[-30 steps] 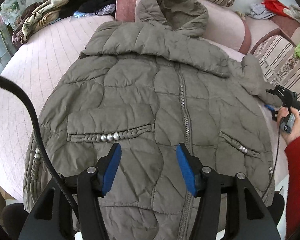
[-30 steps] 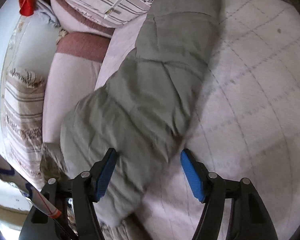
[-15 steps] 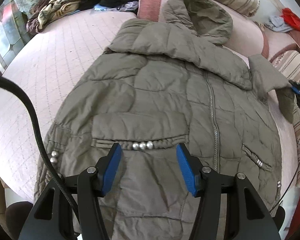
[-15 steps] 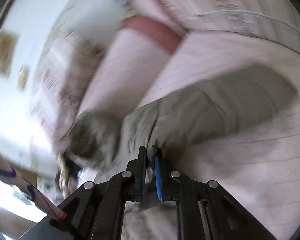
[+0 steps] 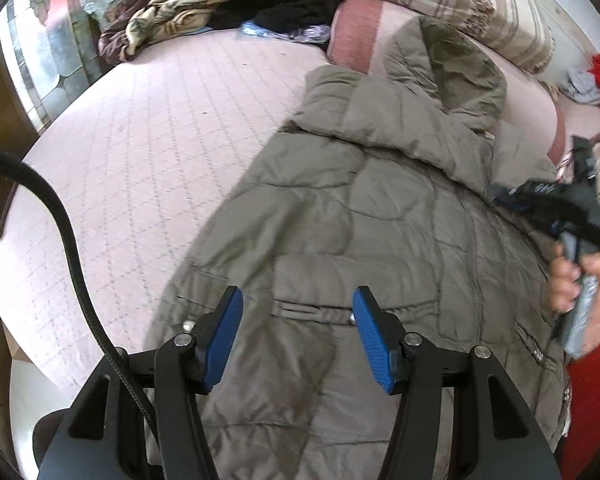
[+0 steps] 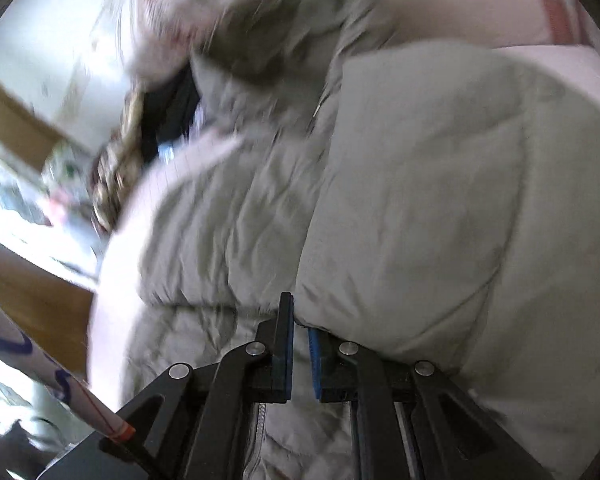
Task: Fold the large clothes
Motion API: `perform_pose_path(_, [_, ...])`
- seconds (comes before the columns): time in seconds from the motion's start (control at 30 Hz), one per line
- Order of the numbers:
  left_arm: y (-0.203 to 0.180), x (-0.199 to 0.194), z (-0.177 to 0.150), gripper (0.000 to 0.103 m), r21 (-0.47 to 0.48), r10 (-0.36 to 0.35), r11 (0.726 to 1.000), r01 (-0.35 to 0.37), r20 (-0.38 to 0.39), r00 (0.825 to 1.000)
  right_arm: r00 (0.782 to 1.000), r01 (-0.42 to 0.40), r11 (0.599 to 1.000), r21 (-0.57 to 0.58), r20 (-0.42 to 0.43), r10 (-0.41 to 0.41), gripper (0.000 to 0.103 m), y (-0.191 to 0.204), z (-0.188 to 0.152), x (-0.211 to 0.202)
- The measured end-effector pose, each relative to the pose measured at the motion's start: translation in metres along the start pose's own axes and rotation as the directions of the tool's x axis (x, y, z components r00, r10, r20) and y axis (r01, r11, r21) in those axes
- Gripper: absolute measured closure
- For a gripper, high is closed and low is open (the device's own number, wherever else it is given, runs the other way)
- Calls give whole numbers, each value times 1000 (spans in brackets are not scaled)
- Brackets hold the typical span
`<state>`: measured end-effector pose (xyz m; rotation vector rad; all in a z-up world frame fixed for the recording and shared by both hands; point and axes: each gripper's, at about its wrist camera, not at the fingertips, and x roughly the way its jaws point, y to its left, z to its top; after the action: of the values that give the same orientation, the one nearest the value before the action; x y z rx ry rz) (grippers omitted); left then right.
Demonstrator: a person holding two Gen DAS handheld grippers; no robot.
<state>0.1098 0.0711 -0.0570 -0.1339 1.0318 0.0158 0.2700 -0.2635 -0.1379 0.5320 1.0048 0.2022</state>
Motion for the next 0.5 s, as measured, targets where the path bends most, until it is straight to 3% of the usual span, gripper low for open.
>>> perform_pose_path(0.07, [4,-2,2,47,-8,5,1000,-5,7,1000,998,49,999,-17,-24,-50,95,5,-8,21])
perform_pose_path(0.17, [3,-3,6,47,-4,18,1000,-17,18,1000,998,50,998,29,-50,-48,94,-9,-16,37])
perform_pose_path(0.37, [-9,-7,17,47,2,-1,1000,1,35,999,995,78,997,-21,-58,-79,92,-3,-38,29])
perform_pose_path(0.5, [-22,-11,22,47,46,10,999,-12,50,999,994,107,988,-112,21,-105,69,14,-64,-21])
